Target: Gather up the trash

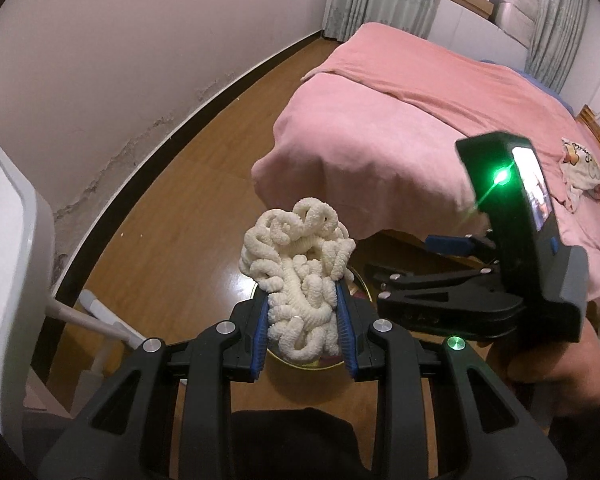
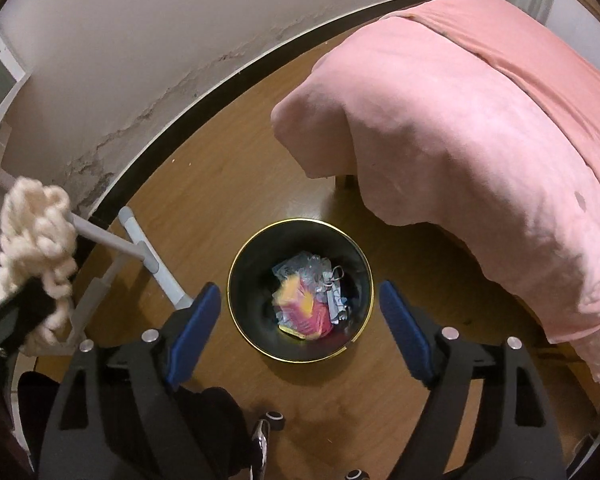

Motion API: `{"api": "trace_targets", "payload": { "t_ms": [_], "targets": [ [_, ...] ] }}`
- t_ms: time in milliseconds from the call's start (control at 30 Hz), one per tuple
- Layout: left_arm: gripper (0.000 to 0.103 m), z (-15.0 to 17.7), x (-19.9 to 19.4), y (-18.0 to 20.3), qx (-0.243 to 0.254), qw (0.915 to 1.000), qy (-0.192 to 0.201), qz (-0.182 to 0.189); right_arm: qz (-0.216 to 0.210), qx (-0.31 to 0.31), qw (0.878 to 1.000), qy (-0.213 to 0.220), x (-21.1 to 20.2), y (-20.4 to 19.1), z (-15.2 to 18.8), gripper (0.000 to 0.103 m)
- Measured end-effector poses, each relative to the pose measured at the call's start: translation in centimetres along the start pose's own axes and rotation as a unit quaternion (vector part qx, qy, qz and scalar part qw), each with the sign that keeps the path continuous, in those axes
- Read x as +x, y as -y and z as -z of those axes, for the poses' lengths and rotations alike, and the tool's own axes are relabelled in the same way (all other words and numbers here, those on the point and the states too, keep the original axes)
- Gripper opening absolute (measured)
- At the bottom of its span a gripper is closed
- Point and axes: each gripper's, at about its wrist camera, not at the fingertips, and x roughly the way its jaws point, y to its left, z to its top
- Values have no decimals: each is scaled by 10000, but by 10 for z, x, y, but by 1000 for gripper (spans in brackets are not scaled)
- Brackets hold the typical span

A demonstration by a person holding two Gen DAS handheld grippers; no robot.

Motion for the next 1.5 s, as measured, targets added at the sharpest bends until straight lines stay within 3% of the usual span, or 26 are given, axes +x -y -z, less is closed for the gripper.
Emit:
{"api": "trace_targets", "payload": {
  "t_ms": [133, 300, 467, 633, 800, 967, 1067, 1200, 1333, 1433, 1500],
  "targets": [
    [29, 0, 20, 7, 43, 9999, -98, 80, 346, 312, 9988, 153, -7, 15, -3, 79],
    [29, 4, 56, 22, 217, 9988, -316, 296, 518, 985, 9930, 401, -20, 44, -5, 79],
    [31, 4, 82, 32, 282, 9974, -481, 466, 696, 1239, 9877, 657, -33, 56, -6, 79],
    [67, -1, 85, 36, 269, 9981, -357, 422, 678, 1394, 9848, 778, -40, 64, -7, 79],
    [73, -3, 72, 36, 309, 9987, -255, 321, 649, 1361, 9853, 799, -42, 64, -7, 79],
    [85, -2, 26, 32, 370, 9992, 23, 146, 606, 1144, 9864, 1012, -57, 49, -8, 84],
    [92, 4, -24, 18, 318, 9991, 279, -66, 378, 864, 9893, 1112, -75, 26, -12, 84],
    [96, 20, -108, -27, -62, 9953, 811, -535, -20, 128, 9899, 1414, -113, -34, -20, 84],
    [96, 51, -183, -88, -653, 9802, 1203, -1431, -603, -726, 9816, 1662, -146, -120, -22, 85],
    [96, 86, -236, -137, -1284, 9595, 1346, -2115, -1168, -1402, 9672, 1768, -167, -196, -20, 85],
    [96, 115, -272, -169, -1722, 9398, 1407, -2594, -1451, -1904, 9530, 1859, -181, -249, -14, 85]
  ]
}}
